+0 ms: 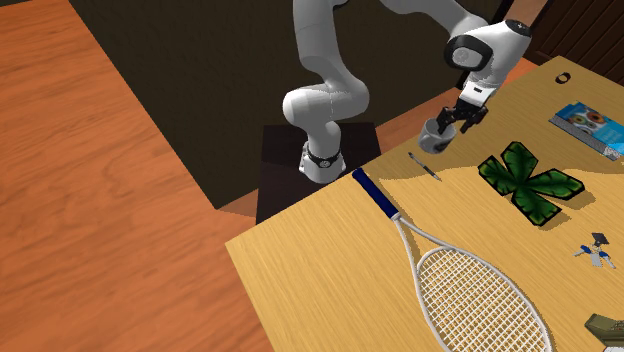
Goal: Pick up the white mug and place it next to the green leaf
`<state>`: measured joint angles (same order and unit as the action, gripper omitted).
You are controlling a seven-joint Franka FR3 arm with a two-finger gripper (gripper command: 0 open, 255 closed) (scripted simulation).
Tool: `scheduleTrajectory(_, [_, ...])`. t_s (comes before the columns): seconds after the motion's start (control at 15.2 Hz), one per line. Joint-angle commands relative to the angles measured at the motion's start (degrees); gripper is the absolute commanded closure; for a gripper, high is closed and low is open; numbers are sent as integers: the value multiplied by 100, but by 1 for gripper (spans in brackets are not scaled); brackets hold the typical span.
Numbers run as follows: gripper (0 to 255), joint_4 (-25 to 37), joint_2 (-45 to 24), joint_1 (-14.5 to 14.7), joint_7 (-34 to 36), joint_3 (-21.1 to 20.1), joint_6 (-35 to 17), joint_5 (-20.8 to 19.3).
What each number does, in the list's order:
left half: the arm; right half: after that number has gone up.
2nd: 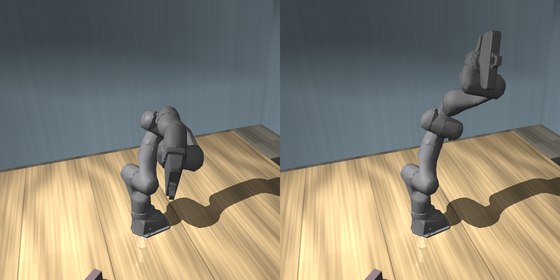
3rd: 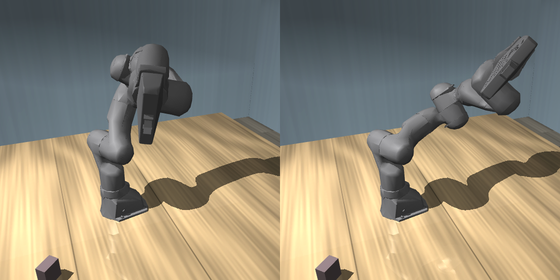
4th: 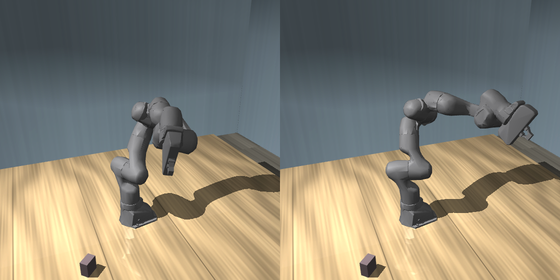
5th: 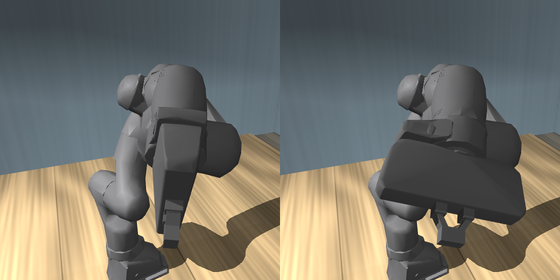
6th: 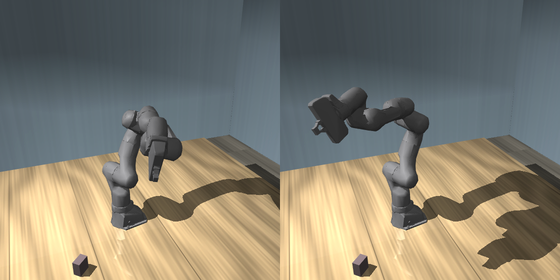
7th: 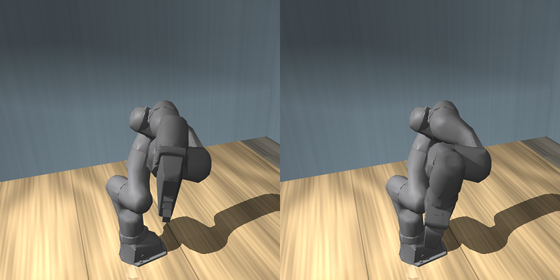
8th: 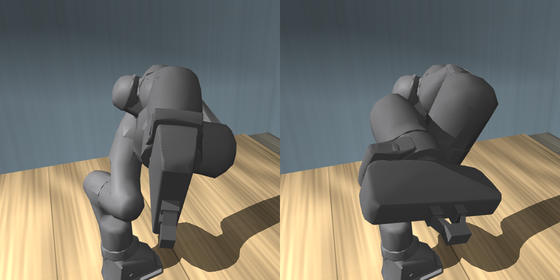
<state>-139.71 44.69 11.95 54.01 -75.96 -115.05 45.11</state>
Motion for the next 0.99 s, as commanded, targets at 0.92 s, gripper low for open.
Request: scheduleTrajectory(0.92, [0,373,133,251,129,668,688,-363])
